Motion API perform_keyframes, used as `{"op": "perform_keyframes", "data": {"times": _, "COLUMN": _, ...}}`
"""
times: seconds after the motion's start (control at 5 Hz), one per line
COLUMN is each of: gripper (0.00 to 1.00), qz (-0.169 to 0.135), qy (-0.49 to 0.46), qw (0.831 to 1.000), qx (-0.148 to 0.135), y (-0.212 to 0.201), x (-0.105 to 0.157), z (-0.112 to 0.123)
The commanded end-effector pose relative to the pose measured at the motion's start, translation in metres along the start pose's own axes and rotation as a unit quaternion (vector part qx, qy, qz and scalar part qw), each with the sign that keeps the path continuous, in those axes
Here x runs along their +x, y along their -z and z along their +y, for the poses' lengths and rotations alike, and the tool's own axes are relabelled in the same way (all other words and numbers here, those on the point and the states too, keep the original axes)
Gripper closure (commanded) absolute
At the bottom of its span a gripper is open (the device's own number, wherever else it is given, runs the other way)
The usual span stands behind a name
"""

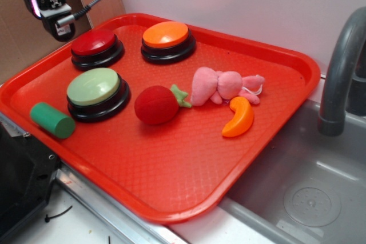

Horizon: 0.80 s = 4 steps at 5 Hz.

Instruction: Push the green button.

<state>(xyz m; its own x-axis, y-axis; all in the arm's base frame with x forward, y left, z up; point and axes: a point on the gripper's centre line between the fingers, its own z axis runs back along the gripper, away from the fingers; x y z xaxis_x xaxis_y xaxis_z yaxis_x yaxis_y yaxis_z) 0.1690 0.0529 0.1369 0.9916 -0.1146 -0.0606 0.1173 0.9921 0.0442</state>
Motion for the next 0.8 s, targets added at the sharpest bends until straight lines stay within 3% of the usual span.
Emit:
{"op": "perform_keyframes", "data": {"times": 0.0, "gripper": 0.0, "qz": -0.033, "qy": -0.01, "qw": 0.999, "qx": 0.02, "y": -0.026, "x": 0.002, "z": 0.004}}
{"op": "perform_keyframes", "data": {"times": 0.2, "gripper": 0.0, "qz": -0.031, "qy": -0.02, "qw": 0.999, "qx": 0.024, "y": -0.035, "x": -0.001, "z": 0.005}}
{"op": "perform_keyframes", "data": {"times": 0.6, "gripper": 0.0, "qz": -0.072, "qy": -0.041, "qw": 0.996, "qx": 0.029, "y": -0.056, "x": -0.015, "z": 0.007}}
